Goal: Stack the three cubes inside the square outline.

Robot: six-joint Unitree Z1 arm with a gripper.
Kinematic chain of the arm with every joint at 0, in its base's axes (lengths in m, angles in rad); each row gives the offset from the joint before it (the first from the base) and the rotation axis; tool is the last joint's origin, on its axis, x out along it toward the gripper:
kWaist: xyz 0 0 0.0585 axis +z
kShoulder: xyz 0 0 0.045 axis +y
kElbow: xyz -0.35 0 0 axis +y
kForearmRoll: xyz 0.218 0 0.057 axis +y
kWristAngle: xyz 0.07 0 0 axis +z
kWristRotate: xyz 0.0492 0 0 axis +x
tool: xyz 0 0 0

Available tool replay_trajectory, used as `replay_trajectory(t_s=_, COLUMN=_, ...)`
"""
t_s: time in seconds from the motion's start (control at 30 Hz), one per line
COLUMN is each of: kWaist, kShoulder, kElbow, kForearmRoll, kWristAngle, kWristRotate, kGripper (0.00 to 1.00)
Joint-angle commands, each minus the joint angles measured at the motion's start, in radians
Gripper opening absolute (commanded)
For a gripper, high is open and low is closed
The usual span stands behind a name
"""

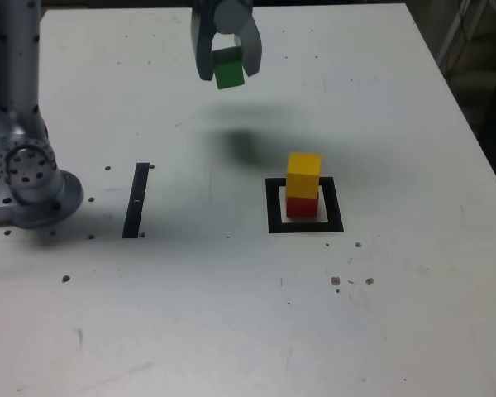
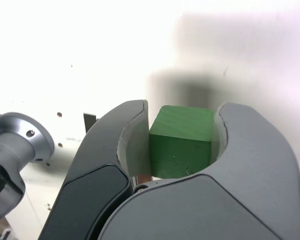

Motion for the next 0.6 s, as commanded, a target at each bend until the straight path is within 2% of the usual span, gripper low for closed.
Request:
replay_trajectory(t_s=0.0, kWaist=-0.043, kShoulder=-0.015, kElbow=-0.005, kForearmRoll=0.013, kWristAngle=-0.006, kWristRotate=-0.019, kGripper=0.29)
replay_trajectory(t_s=0.27, kWaist=-0.209, kShoulder=-0.02, kElbow=-0.046, kForearmRoll=0.057, kWristAngle=-0.016, kWristRotate=-0.099, kGripper=0.29)
replay_trajectory(t_s=0.57, kWaist=-0.392, kShoulder=0.053, kElbow=-0.213, kForearmRoll=0.179, kWristAngle=-0.004, kWristRotate=-0.164, kGripper=0.29)
